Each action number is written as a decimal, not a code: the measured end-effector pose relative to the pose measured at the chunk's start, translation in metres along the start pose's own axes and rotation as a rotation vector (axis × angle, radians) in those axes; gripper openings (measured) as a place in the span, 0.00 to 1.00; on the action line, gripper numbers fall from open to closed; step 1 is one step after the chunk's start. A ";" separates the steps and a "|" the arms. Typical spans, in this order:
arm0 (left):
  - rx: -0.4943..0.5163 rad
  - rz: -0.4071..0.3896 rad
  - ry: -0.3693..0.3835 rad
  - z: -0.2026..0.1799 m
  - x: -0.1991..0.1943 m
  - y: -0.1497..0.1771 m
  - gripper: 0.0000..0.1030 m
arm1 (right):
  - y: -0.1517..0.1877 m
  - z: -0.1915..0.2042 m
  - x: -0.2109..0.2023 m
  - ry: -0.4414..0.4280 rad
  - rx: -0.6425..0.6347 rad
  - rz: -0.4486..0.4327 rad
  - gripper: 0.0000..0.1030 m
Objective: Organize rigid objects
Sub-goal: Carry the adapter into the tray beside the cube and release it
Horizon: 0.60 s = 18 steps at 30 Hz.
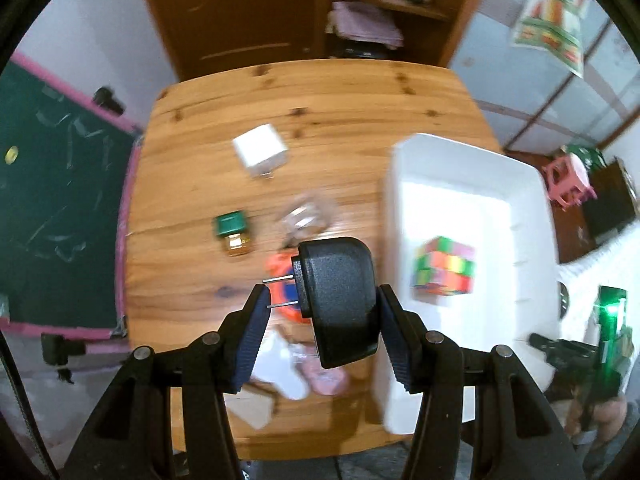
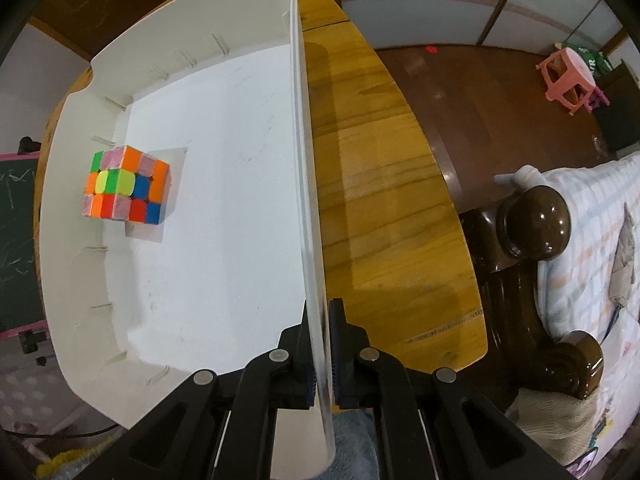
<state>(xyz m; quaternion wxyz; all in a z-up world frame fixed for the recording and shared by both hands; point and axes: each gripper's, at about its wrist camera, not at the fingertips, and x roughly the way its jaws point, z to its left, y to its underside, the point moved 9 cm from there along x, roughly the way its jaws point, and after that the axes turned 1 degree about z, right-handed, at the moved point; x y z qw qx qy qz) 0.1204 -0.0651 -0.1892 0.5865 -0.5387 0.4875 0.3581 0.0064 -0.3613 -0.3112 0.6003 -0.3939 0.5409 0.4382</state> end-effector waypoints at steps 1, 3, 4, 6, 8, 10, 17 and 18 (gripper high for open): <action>0.018 0.005 0.010 -0.013 0.000 -0.001 0.56 | 0.001 0.001 -0.001 -0.003 -0.003 0.000 0.05; 0.053 0.010 0.022 -0.032 0.000 -0.003 0.56 | 0.005 0.002 -0.004 -0.009 -0.015 -0.004 0.05; 0.074 0.011 0.026 -0.043 0.001 -0.004 0.56 | 0.006 0.002 -0.005 -0.010 -0.019 -0.008 0.05; 0.108 0.014 0.031 -0.063 0.001 -0.005 0.56 | 0.008 0.003 -0.007 -0.012 -0.035 -0.018 0.03; 0.139 0.018 0.038 -0.079 0.001 -0.007 0.56 | 0.010 0.004 -0.009 -0.004 -0.043 -0.027 0.03; 0.166 0.022 0.041 -0.094 0.003 -0.008 0.56 | 0.012 0.006 -0.012 0.004 -0.047 -0.037 0.03; 0.234 0.045 0.028 -0.135 0.028 -0.018 0.56 | 0.017 0.010 -0.013 -0.001 -0.057 -0.045 0.03; 0.241 0.051 0.026 -0.141 0.033 -0.019 0.56 | 0.017 0.010 -0.013 -0.003 -0.057 -0.046 0.03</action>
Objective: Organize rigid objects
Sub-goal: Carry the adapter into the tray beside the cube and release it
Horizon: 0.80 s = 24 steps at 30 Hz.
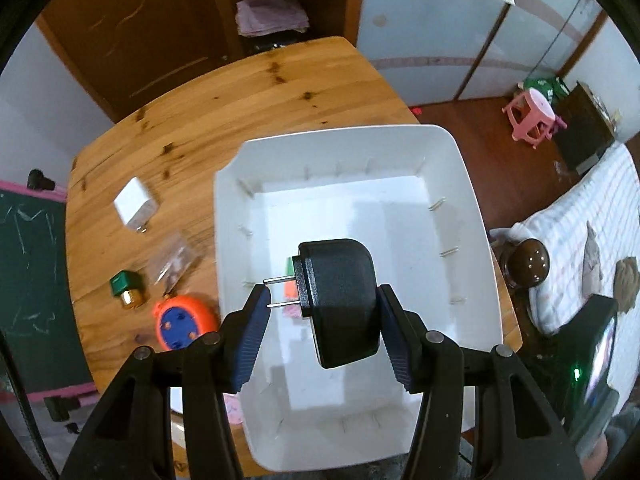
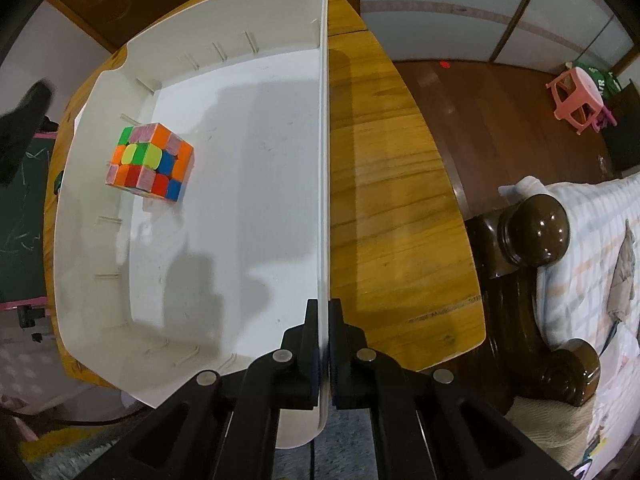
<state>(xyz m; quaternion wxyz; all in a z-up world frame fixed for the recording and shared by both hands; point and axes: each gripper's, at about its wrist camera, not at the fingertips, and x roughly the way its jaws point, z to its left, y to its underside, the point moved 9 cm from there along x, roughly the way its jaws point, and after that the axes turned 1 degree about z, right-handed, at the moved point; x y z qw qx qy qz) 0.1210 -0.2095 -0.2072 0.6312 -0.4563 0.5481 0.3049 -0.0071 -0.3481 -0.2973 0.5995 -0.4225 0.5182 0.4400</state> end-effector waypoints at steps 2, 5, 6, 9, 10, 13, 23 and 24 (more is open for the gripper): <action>0.013 0.013 -0.003 -0.009 0.008 -0.003 0.56 | 0.000 0.000 0.000 -0.002 0.004 -0.001 0.03; 0.036 0.028 -0.011 -0.022 0.022 -0.008 0.56 | 0.000 0.000 -0.001 0.001 -0.004 -0.010 0.03; 0.043 0.035 -0.014 -0.025 0.026 -0.009 0.56 | 0.000 0.001 -0.001 0.003 -0.008 -0.013 0.03; 0.058 0.053 -0.018 -0.034 0.039 -0.011 0.56 | -0.001 0.001 -0.002 0.004 -0.016 -0.024 0.03; 0.062 0.057 -0.020 -0.036 0.043 -0.012 0.56 | -0.001 0.001 -0.002 0.003 -0.015 -0.025 0.03; 0.069 0.078 -0.031 -0.040 0.058 -0.013 0.56 | -0.002 -0.001 -0.001 -0.004 -0.008 -0.029 0.03; 0.103 0.138 -0.104 -0.042 0.106 -0.016 0.56 | -0.004 0.000 -0.004 0.009 -0.023 -0.058 0.03; 0.094 0.150 -0.098 -0.042 0.110 -0.015 0.56 | -0.004 -0.001 -0.004 0.010 -0.025 -0.059 0.03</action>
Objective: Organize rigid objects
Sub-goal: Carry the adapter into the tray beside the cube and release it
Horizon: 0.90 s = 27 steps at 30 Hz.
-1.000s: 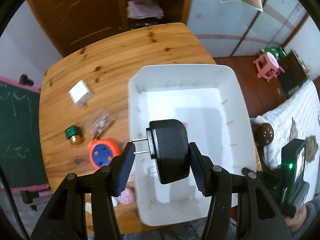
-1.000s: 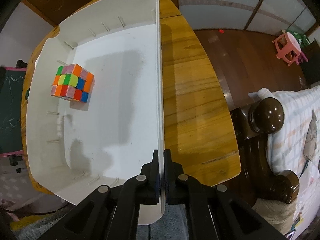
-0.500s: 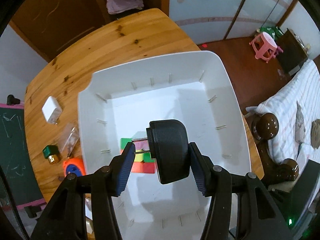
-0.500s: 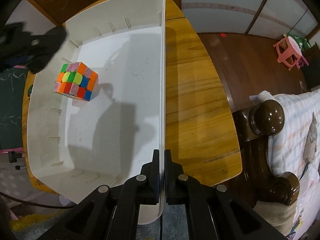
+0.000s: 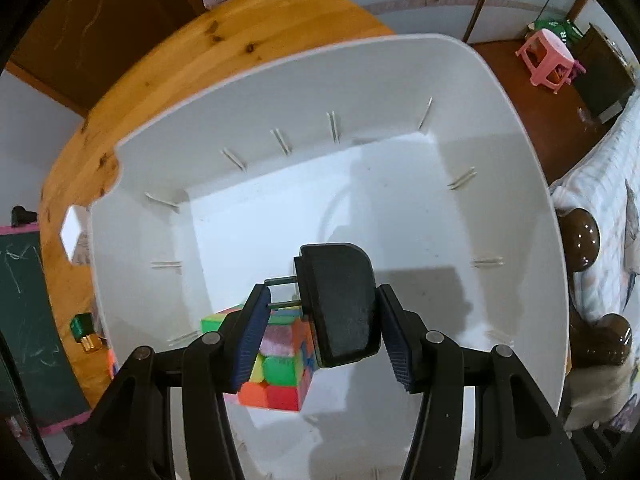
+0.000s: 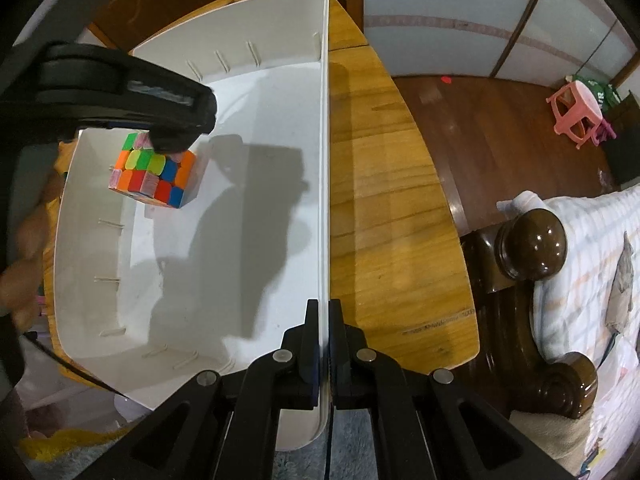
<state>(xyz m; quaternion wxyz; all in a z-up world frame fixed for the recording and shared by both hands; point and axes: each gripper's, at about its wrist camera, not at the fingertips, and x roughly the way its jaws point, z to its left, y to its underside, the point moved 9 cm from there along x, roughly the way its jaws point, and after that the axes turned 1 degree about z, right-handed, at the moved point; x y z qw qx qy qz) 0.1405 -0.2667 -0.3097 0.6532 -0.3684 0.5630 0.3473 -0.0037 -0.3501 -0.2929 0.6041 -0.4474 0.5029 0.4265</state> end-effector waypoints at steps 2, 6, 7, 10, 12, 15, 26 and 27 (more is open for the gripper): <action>0.000 0.008 -0.007 -0.001 0.006 -0.001 0.56 | -0.001 0.000 -0.001 -0.001 0.000 -0.007 0.02; 0.019 0.018 -0.024 -0.007 0.016 -0.002 0.56 | -0.001 0.000 -0.003 0.004 -0.007 -0.027 0.02; 0.025 0.019 -0.029 -0.008 0.018 -0.002 0.56 | -0.001 0.000 -0.003 0.006 -0.009 -0.030 0.02; 0.033 0.027 -0.041 -0.011 0.025 -0.005 0.56 | -0.001 0.000 -0.003 0.002 -0.003 -0.034 0.02; 0.033 0.031 -0.047 -0.013 0.029 -0.006 0.56 | -0.001 -0.001 -0.002 -0.001 0.001 -0.033 0.02; 0.033 0.042 -0.050 -0.015 0.033 -0.004 0.58 | -0.001 -0.002 -0.002 -0.010 0.012 -0.026 0.02; 0.015 0.059 -0.043 -0.012 0.033 0.004 0.81 | -0.003 -0.006 0.001 -0.024 0.040 0.020 0.03; 0.014 0.059 -0.040 -0.012 0.033 0.005 0.85 | -0.003 -0.007 0.001 -0.027 0.044 0.025 0.03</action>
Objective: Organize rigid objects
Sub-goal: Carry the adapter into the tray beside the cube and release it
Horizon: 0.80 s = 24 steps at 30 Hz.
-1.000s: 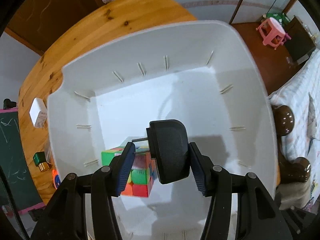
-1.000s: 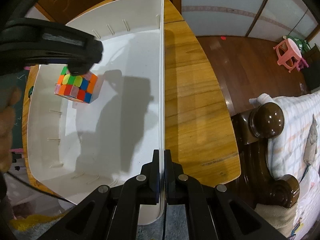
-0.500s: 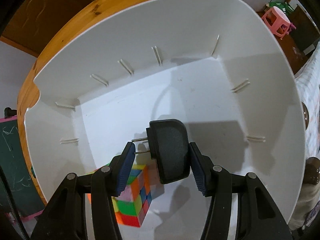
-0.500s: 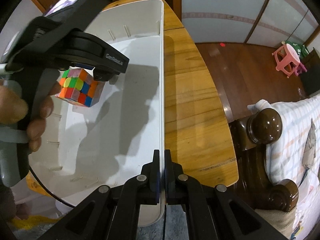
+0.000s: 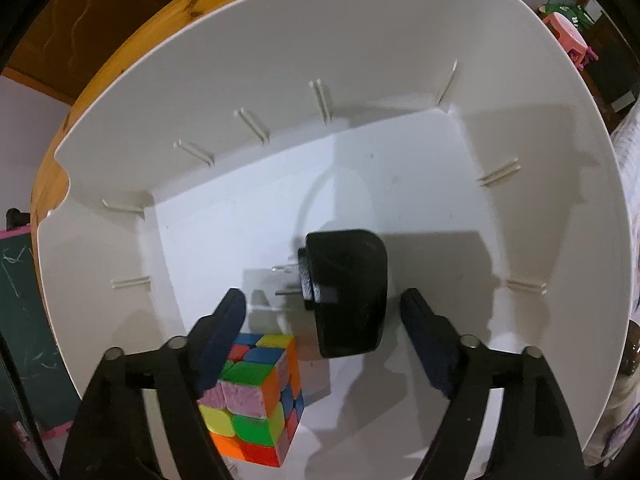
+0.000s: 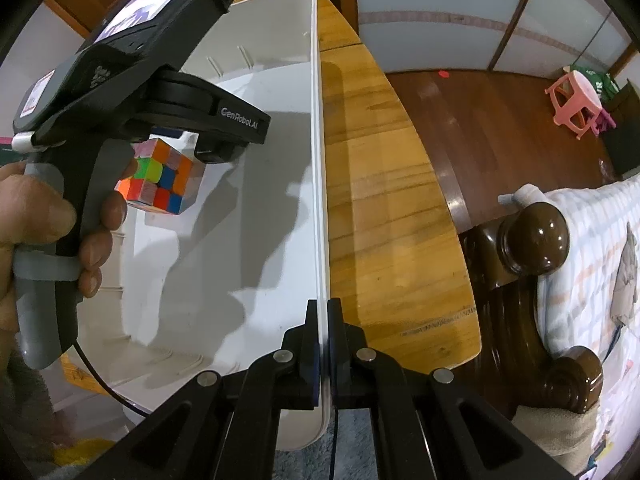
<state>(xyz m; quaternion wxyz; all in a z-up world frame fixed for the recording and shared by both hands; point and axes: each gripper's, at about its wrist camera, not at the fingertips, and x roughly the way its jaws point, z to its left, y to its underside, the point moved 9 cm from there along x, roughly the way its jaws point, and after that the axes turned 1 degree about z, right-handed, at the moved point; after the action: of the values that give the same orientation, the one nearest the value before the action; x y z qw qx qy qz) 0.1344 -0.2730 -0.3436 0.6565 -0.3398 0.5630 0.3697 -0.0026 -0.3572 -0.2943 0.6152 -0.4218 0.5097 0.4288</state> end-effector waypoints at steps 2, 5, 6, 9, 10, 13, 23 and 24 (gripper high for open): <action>-0.002 -0.021 0.009 0.002 -0.004 0.002 0.90 | 0.000 -0.001 0.001 -0.004 0.010 0.012 0.03; -0.006 -0.063 0.016 0.007 -0.017 0.005 0.95 | 0.000 -0.003 0.002 -0.004 0.021 0.028 0.03; -0.008 -0.078 0.021 0.010 -0.022 0.007 0.95 | 0.000 -0.004 0.003 -0.004 0.026 0.035 0.03; -0.013 -0.126 0.040 0.016 -0.040 0.011 0.97 | -0.001 -0.004 0.004 0.000 0.033 0.049 0.03; -0.013 -0.137 0.046 0.017 -0.045 0.013 0.98 | -0.001 -0.004 0.005 0.004 0.032 0.053 0.03; -0.009 -0.183 0.067 0.023 -0.063 0.018 0.98 | -0.001 -0.005 0.005 0.009 0.038 0.063 0.03; -0.020 -0.227 0.124 0.042 -0.076 0.010 0.99 | 0.001 -0.007 0.007 0.032 0.060 0.086 0.04; -0.025 -0.229 0.128 0.043 -0.081 0.014 0.99 | 0.001 -0.007 0.007 0.038 0.059 0.087 0.04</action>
<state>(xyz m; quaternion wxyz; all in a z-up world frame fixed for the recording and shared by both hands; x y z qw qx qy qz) 0.1359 -0.2369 -0.2581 0.6529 -0.4329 0.5565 0.2767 -0.0045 -0.3628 -0.3021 0.5983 -0.3891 0.5516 0.4317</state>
